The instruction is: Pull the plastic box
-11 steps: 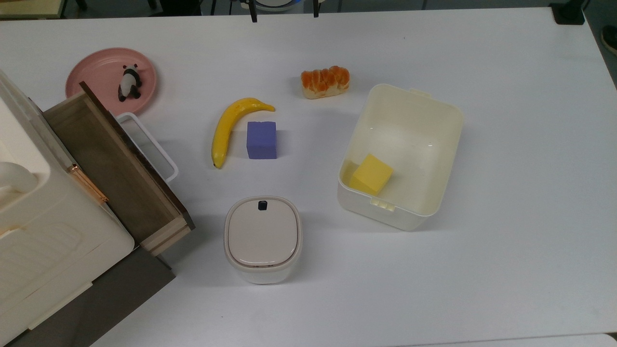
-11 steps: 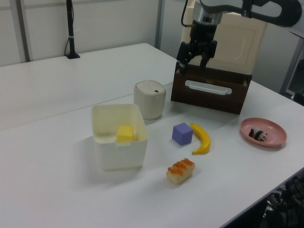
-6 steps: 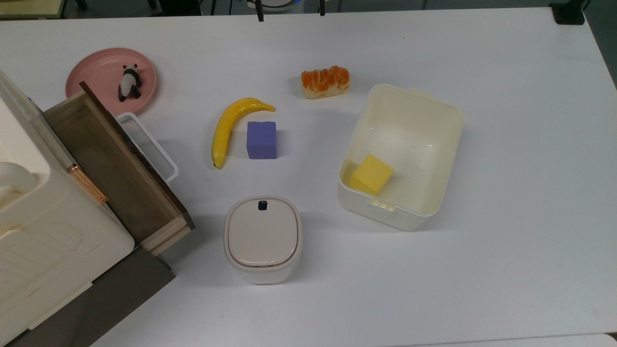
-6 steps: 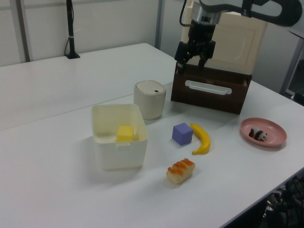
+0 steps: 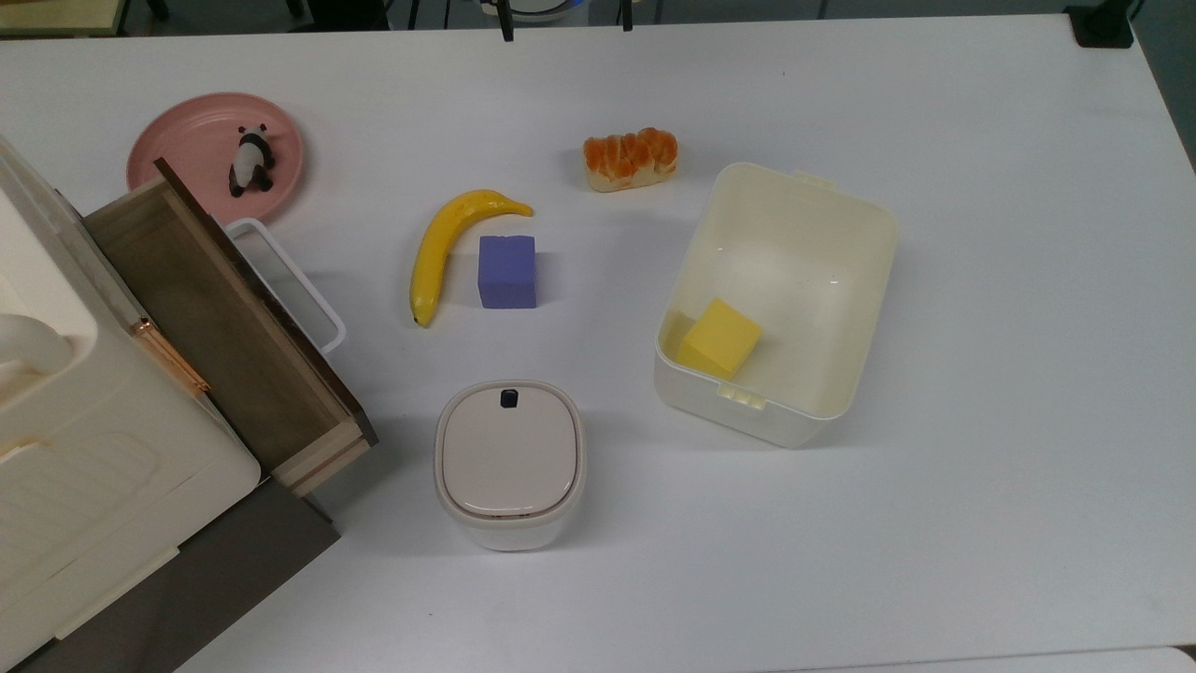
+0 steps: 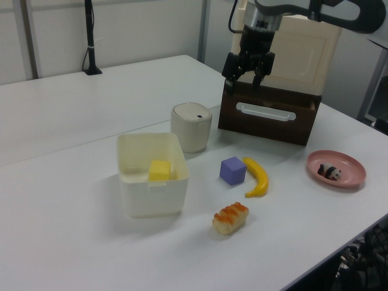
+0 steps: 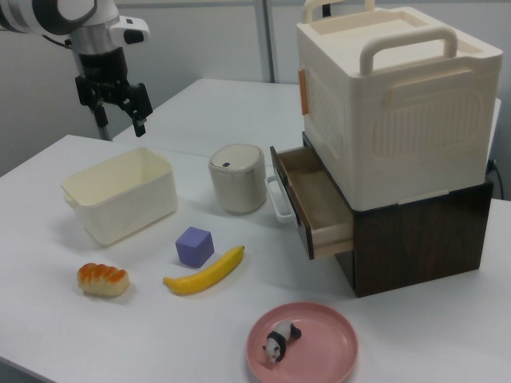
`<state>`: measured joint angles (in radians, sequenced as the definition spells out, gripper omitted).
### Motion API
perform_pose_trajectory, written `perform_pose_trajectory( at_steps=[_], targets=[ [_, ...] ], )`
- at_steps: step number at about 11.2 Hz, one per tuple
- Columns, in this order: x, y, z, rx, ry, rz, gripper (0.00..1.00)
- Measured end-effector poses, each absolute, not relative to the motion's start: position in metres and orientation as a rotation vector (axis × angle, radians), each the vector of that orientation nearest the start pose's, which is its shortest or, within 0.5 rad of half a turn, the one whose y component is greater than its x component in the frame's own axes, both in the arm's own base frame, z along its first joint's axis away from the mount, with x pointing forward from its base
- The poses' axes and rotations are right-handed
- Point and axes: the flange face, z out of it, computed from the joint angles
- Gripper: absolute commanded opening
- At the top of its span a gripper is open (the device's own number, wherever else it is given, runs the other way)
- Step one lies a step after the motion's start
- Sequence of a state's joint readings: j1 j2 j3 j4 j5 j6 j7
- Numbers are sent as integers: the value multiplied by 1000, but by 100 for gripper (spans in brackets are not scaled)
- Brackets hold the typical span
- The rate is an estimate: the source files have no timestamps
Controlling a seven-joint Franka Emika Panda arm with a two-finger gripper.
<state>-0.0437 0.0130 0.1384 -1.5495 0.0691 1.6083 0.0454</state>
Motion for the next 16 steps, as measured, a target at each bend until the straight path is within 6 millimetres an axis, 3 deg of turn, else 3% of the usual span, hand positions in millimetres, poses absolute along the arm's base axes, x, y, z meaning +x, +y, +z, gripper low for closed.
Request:
perform_pose_trajectory(
  at_steps=[8, 11, 14, 16],
  targets=[
    [567, 83, 635, -3046, -150, -185, 100],
    [571, 105, 627, -3015, -500, -203, 100],
    [582, 150, 611, -2958, -772, -289, 100],
    [589, 169, 596, -2914, -976, -301, 100]
  ],
)
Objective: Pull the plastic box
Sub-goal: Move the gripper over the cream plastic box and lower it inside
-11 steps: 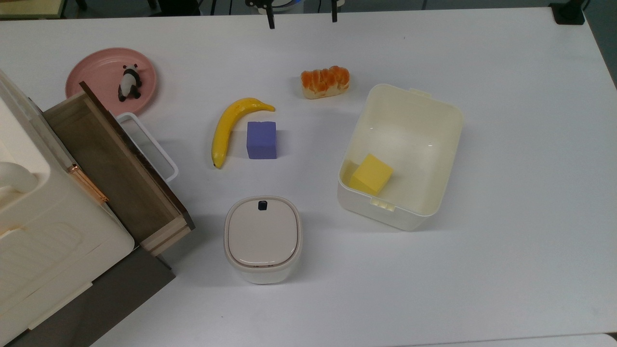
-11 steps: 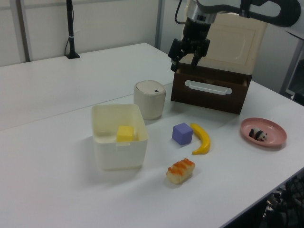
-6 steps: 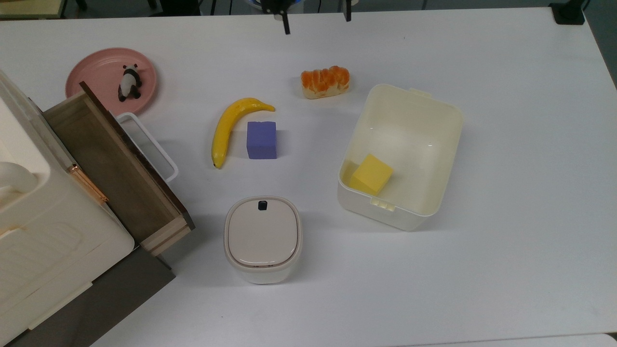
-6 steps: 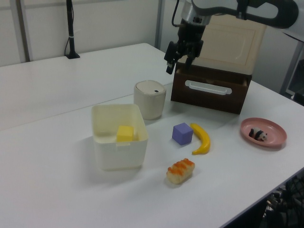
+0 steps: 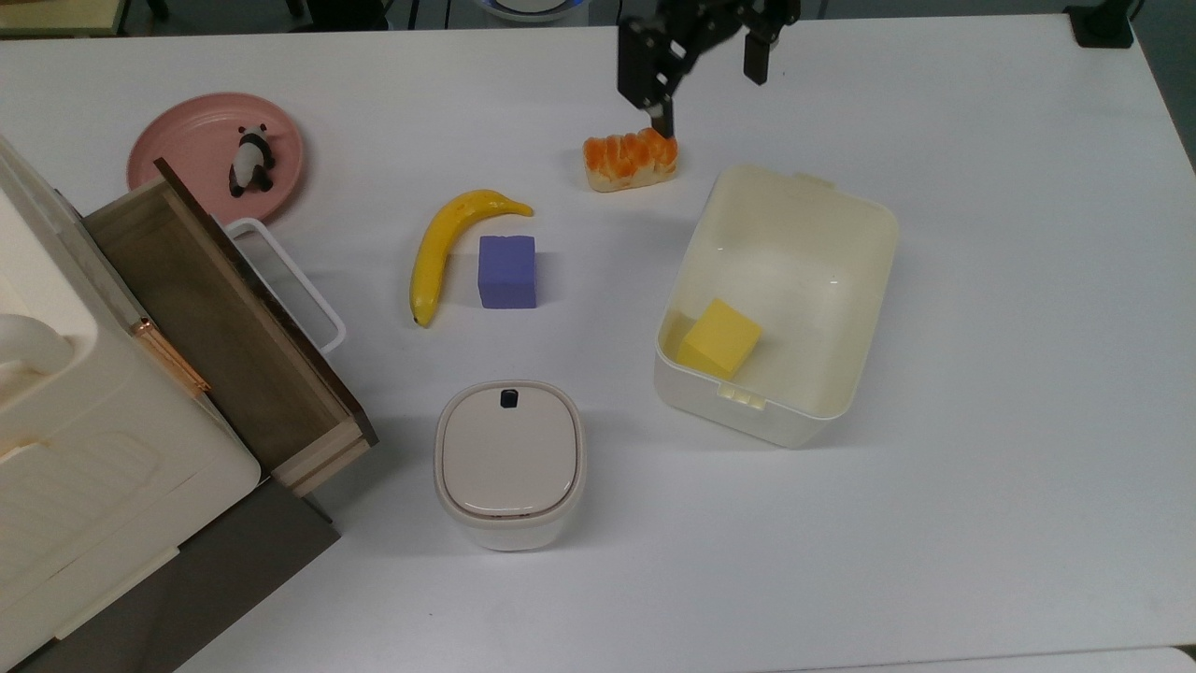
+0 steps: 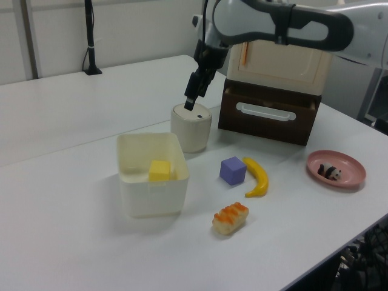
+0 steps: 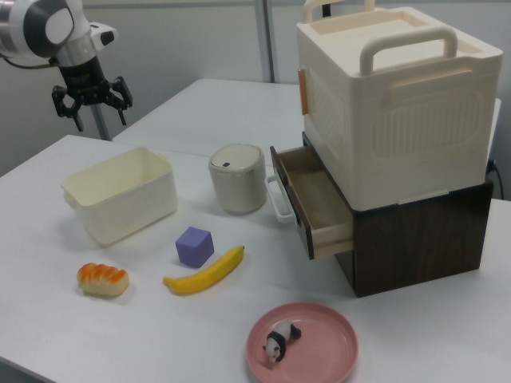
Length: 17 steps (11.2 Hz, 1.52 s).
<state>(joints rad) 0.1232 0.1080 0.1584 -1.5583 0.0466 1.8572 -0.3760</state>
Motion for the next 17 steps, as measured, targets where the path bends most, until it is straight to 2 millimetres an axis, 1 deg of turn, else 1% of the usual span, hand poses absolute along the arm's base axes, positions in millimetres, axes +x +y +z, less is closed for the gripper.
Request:
perform_pose_trajectory(
  at_steps=[2, 4, 6, 8, 10, 12, 13, 17],
  targets=[
    [594, 171, 585, -2834, -1224, -283, 100],
    [599, 177, 569, -2769, -1372, -249, 100],
    [609, 195, 542, -2721, -1541, -228, 100],
    [619, 215, 507, -2678, -1731, -186, 100],
    [624, 234, 477, -2656, -1817, -150, 100],
    [626, 243, 456, -2643, -1858, -101, 100],
    [628, 243, 449, -2644, -1871, -81, 100],
    [631, 242, 432, -2633, -1906, -34, 100]
  ],
)
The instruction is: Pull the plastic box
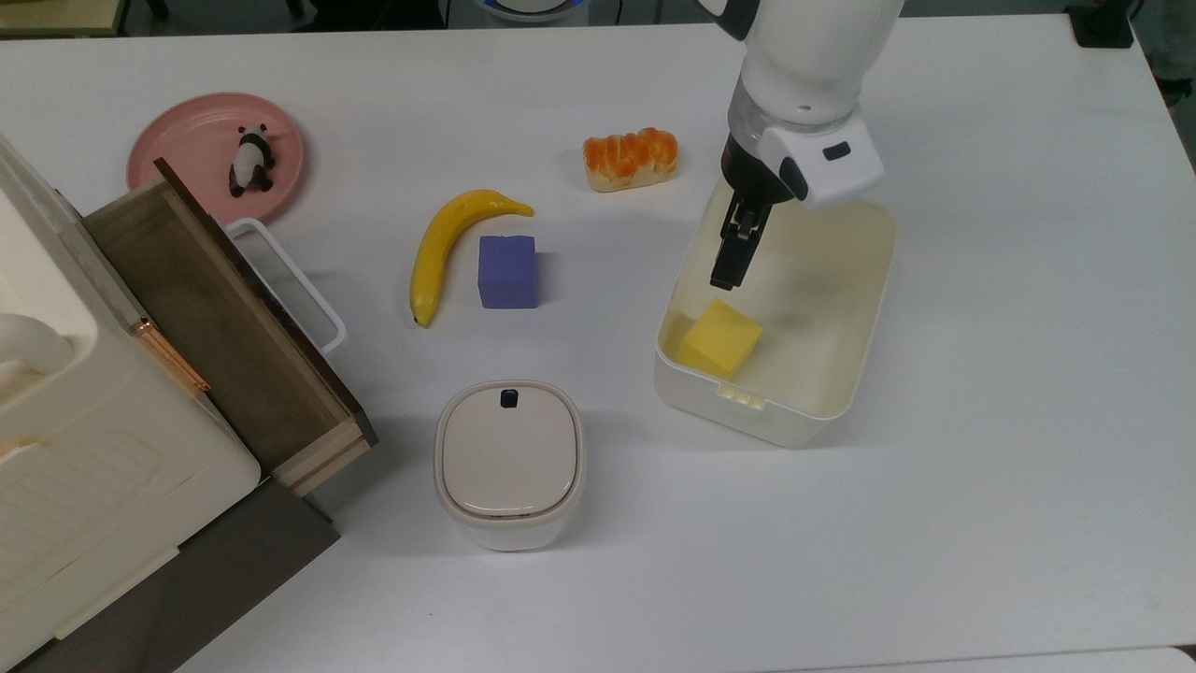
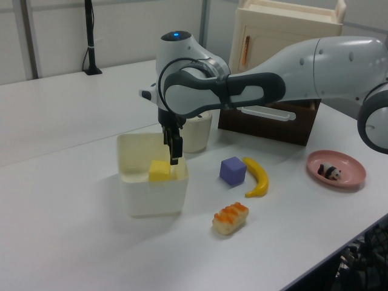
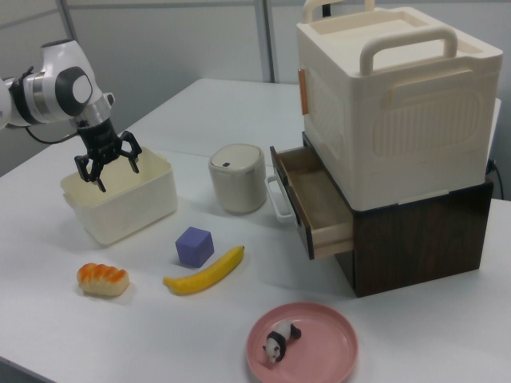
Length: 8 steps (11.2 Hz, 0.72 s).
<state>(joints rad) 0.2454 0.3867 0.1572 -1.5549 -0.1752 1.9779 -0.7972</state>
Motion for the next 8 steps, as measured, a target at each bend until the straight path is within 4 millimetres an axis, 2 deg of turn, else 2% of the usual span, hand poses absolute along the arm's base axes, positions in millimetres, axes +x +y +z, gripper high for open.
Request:
perform_pose_trajectory(
  at_steps=[8],
  targets=[
    [633, 220, 404, -2660, -1866, 54, 100]
  ],
)
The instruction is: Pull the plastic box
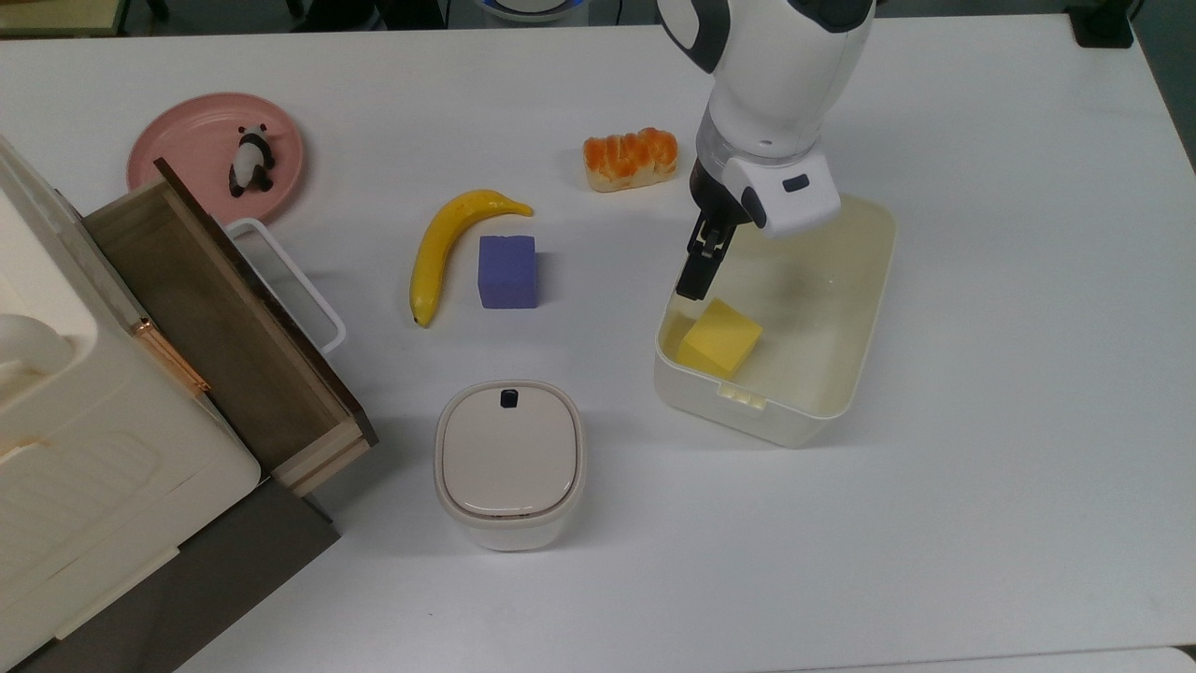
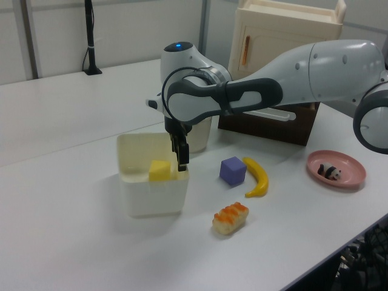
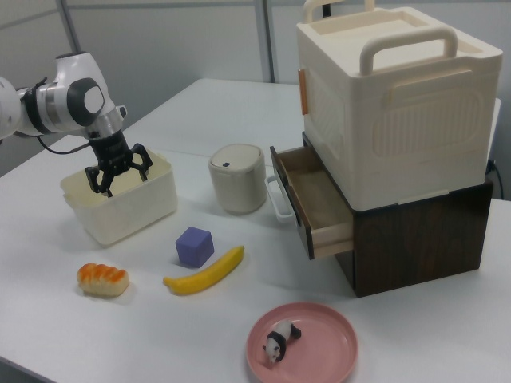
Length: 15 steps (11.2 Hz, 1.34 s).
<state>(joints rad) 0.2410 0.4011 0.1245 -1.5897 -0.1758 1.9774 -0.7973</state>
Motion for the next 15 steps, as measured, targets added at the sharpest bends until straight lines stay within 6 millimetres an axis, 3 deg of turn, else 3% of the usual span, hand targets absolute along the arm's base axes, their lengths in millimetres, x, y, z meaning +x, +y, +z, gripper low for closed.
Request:
perform_pose_trajectory(
  at_steps=[8, 15],
  targets=[
    [633, 210, 397, -2671, -1850, 86, 100],
    [634, 171, 388, -2688, -1844, 151, 100]
  ],
)
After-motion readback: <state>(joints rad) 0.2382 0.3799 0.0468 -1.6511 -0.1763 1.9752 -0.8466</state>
